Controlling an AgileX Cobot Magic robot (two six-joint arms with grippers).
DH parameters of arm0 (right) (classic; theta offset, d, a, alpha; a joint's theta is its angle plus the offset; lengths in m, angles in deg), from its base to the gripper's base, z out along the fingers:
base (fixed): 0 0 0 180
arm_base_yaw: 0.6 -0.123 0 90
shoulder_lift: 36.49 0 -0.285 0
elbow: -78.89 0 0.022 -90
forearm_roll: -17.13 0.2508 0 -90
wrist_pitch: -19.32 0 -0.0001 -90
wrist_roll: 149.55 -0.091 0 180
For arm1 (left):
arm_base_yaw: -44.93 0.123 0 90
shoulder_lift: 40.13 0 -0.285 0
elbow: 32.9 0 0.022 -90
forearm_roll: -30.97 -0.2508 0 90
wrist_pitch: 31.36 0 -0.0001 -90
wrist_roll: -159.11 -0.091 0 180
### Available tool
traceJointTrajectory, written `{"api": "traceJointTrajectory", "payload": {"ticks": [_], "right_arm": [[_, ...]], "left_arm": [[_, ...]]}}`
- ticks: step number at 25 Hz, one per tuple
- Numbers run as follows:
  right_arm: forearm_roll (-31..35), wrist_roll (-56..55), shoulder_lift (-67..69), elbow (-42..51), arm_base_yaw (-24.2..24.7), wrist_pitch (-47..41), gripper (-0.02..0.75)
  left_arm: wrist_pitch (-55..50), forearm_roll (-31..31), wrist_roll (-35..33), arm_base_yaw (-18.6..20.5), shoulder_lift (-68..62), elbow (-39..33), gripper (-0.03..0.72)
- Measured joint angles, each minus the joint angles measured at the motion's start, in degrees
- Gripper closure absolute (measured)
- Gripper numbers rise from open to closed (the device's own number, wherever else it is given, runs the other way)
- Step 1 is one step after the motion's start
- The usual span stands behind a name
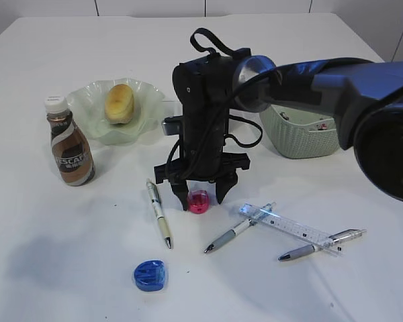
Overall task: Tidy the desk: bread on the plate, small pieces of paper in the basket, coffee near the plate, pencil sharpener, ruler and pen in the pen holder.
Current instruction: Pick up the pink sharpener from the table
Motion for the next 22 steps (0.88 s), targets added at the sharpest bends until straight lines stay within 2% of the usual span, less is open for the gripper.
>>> {"api": "traceJointTrajectory", "payload": {"ticks": [6,10,12,14,22], "right_arm": [[0.0,0.0,0.0,0.0,0.0,0.1,0.214],[0.0,0.0,0.0,0.0,0.0,0.1,0.281],[0.0,0.0,0.0,0.0,0.0,0.2,0.36],[0.0,-0.1,0.0,0.0,0.0,0.2,0.385],[-0.1,-0.1,0.0,-0.1,0.0,-0.1,0.403]], "left_arm": [[0.0,0.0,0.0,0.0,0.0,0.0,0.168],[0.0,0.0,0.0,0.0,0.0,0.0,0.168],[-0.1,0.0,0.0,0.0,0.0,0.0,0.168],[-0.2,0.0,0.0,0.0,0.0,0.0,0.168],[-0.4,0.0,0.0,0.0,0.0,0.0,0.168]]}}
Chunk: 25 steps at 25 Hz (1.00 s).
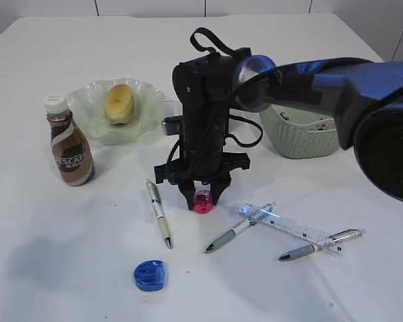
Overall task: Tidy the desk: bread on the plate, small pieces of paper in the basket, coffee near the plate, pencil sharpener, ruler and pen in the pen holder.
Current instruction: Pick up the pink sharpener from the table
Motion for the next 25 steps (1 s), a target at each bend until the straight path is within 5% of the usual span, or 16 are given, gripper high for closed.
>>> {"api": "traceJointTrajectory", "payload": {"ticks": [15,25], "right_arm": [[-1.0,0.0,-0.5,-0.3,0.0,-0.3,0.404],[-1.9,0.0,-4.0,-12.3,0.0,-0.6,0.404]], "left_arm": [[-1.2,0.0,0.0,0.0,0.0,0.0,0.168],[-1.2,0.0,0.0,0.0,0.0,0.0,0.168]]}}
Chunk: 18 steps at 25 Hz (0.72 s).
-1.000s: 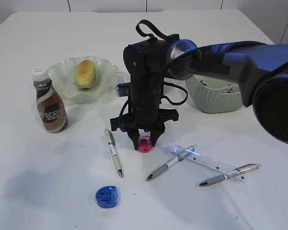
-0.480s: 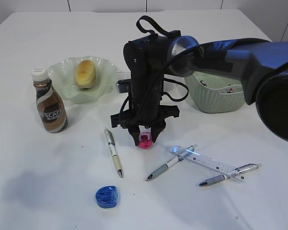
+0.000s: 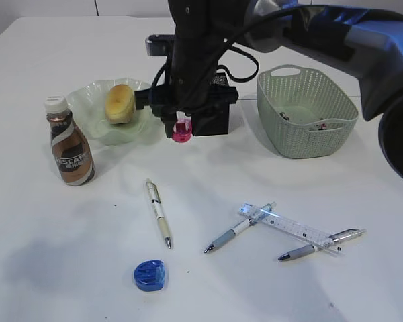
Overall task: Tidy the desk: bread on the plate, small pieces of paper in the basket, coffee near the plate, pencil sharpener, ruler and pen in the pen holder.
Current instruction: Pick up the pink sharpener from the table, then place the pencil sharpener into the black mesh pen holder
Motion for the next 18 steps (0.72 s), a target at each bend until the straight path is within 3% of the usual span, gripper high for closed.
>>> {"api": "traceJointTrajectory", "payload": {"ticks": [5,11,18], "right_arm": [[-2.9,1.3,0.0,-6.4,0.0,-0.3,0.405],[-11.2,1.8,0.0,-13.8,0.0,-1.0,0.405],[-14.7,2.4,0.0,-14.9,1.0,-1.6,0.405]], "left_arm": [[0.0,0.0,0.0,0.0,0.0,0.0,0.168],[0.0,0.0,0.0,0.0,0.0,0.0,0.168],[0.0,0.0,0.0,0.0,0.0,0.0,0.168]]}}
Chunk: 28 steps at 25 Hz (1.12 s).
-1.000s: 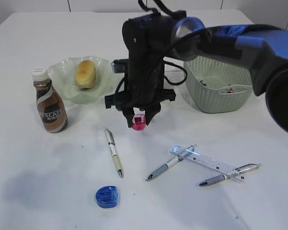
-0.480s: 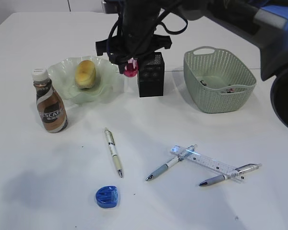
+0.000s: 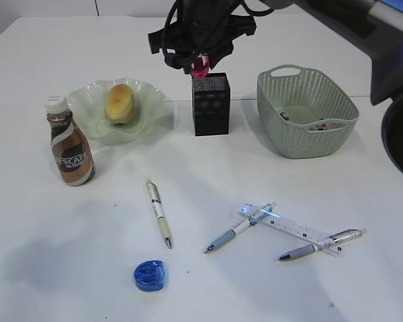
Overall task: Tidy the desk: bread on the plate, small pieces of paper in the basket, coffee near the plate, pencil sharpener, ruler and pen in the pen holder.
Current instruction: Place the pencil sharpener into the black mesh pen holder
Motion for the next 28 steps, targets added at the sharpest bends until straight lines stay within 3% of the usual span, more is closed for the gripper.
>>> {"api": "traceJointTrajectory", "payload": {"ticks": [16,28], "right_arm": [[-8.0,2.2,0.0,0.0,2.5,14.7,0.405],[-8.0,2.2,4.1,0.0,4.8,17.2,0.405]], "left_arm": [[0.0,-2.6,0.0,0.0,0.0,0.0,0.195],[0.0,-2.9,0.0,0.0,0.0,0.0,0.208]]}}
